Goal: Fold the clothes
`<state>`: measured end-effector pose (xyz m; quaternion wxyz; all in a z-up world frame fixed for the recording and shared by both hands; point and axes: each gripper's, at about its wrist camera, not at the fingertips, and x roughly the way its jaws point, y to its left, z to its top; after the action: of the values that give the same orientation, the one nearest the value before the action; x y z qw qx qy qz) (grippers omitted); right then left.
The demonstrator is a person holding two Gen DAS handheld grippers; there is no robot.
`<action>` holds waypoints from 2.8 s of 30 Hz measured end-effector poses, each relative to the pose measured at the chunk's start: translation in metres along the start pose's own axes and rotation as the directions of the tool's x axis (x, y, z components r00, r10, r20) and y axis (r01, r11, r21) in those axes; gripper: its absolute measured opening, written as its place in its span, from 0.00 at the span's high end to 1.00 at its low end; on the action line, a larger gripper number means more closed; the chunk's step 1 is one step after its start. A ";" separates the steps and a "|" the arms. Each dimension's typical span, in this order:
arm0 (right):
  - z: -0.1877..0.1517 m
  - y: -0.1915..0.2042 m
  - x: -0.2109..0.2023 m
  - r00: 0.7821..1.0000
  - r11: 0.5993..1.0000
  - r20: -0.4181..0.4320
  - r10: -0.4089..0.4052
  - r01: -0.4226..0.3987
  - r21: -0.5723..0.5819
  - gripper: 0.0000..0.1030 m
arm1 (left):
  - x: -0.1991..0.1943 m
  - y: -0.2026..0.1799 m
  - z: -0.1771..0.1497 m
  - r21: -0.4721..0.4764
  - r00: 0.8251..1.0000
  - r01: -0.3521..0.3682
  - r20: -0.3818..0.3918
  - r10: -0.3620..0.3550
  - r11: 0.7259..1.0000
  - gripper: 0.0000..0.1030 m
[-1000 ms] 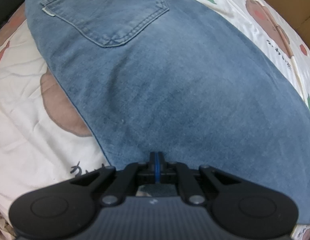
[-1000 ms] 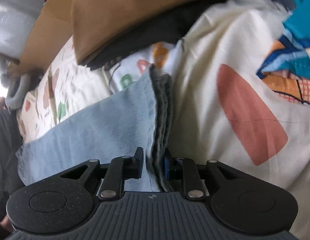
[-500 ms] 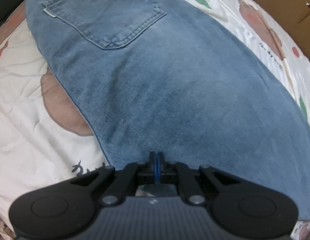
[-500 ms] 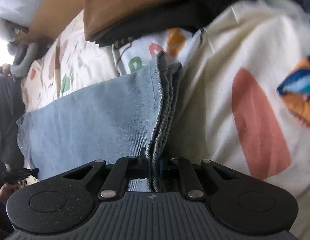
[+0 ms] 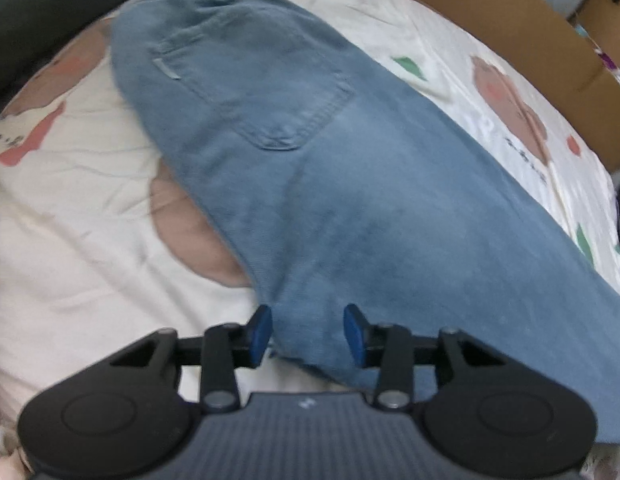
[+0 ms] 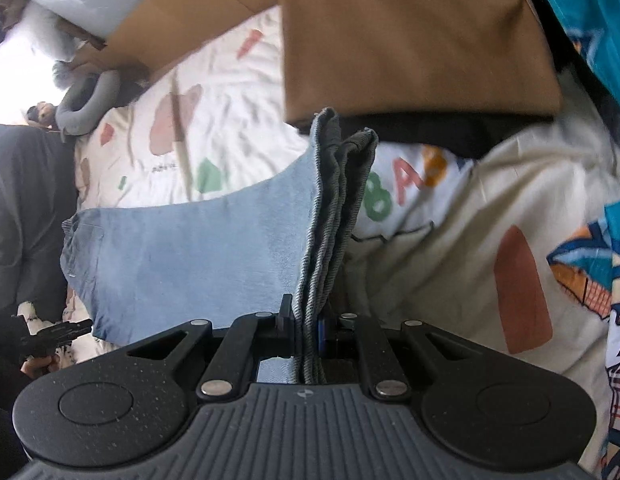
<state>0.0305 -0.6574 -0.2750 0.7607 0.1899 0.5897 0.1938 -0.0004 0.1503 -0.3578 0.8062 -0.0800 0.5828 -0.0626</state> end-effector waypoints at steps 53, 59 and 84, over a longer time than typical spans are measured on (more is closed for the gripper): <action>0.146 0.092 -0.121 0.963 0.962 0.188 -0.192 0.223 -0.159 0.92 | -0.040 -0.102 0.021 0.062 0.901 0.376 -0.255 -0.350 0.924 0.74; 0.149 0.096 -0.122 0.962 0.958 0.183 -0.205 0.235 -0.164 0.92 | -0.009 -0.131 0.023 0.118 0.886 0.405 -0.296 -0.358 0.907 0.73; 0.175 0.154 -0.129 0.975 0.951 0.092 -0.203 0.219 -0.219 0.92 | 0.109 -0.235 0.024 0.228 0.791 0.528 -0.482 -0.376 0.818 0.77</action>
<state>0.1600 -0.6038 -0.0488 0.8136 0.0440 0.5540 0.1711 0.0549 -0.0995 -0.4045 0.6246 -0.0592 0.6824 -0.3750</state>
